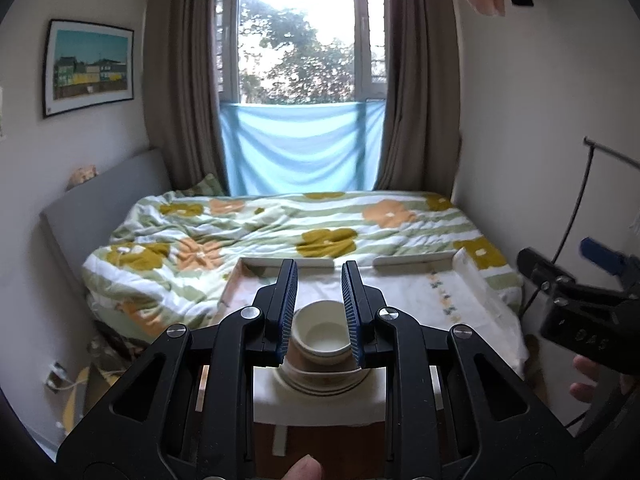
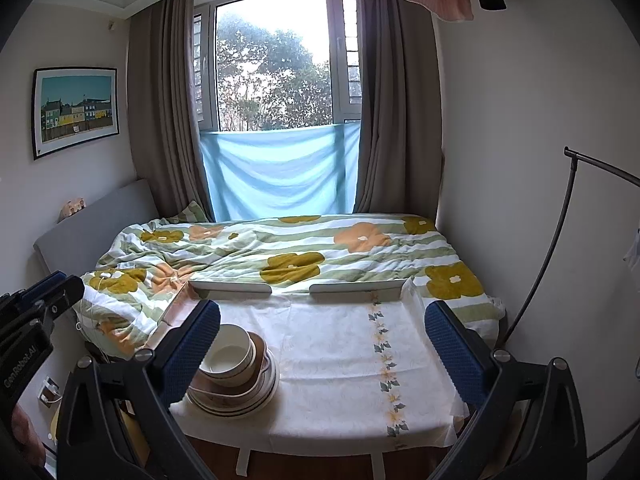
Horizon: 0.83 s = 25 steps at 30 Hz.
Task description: Organize plates and bowls
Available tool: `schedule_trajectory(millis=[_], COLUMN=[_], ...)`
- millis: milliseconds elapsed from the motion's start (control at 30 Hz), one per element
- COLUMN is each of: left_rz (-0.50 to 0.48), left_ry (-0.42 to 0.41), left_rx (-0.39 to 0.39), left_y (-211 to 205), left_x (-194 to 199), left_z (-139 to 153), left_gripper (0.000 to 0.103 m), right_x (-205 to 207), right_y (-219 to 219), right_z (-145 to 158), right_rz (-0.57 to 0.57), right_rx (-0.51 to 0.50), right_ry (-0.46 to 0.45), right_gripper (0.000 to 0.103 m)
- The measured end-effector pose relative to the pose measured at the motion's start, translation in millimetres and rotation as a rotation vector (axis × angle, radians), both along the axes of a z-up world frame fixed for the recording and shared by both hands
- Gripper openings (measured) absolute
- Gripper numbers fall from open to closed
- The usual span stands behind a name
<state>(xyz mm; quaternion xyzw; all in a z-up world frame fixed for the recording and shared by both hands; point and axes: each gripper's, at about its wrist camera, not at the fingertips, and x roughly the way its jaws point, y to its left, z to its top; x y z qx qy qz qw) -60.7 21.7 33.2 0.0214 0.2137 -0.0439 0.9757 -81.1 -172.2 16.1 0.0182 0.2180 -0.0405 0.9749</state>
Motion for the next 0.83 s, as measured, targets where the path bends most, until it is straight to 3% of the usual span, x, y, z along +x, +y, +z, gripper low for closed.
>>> schedule_trajectory(millis=[133,233,467,700,833], left_rz=[-0.013,0.022,0.05,0.059,0.051], left_ry=[-0.031,-0.065,-0.017,-0.038,-0.008], left_rx=[-0.036,0.006,0.01,-0.014,-0.021], left_y=[5.6,3.1,5.4,11.0,11.0], left_x=[-4.1,-6.6,1.3,-0.4,3.7], left_z=[2.2,4.8,2.1,5.6,3.4], left_gripper=[0.02,0.02,0.02,0.02,0.02], right_x=[1.1,0.8,1.2,1.2,1.4], right_y=[-1.1,0.4,0.3,2.9,4.0], right_z=[-1.3,-1.9,-1.8,-1.1,-1.1], right_rz=[0.003,0.003,0.009,0.011,0.012], right_rx=[0.002,0.001,-0.001,-0.003,-0.003], right_ry=[-0.002,0.0,-0.005,-0.008,-0.007], right_gripper=[0.102,0.102,0.102,0.102,0.102])
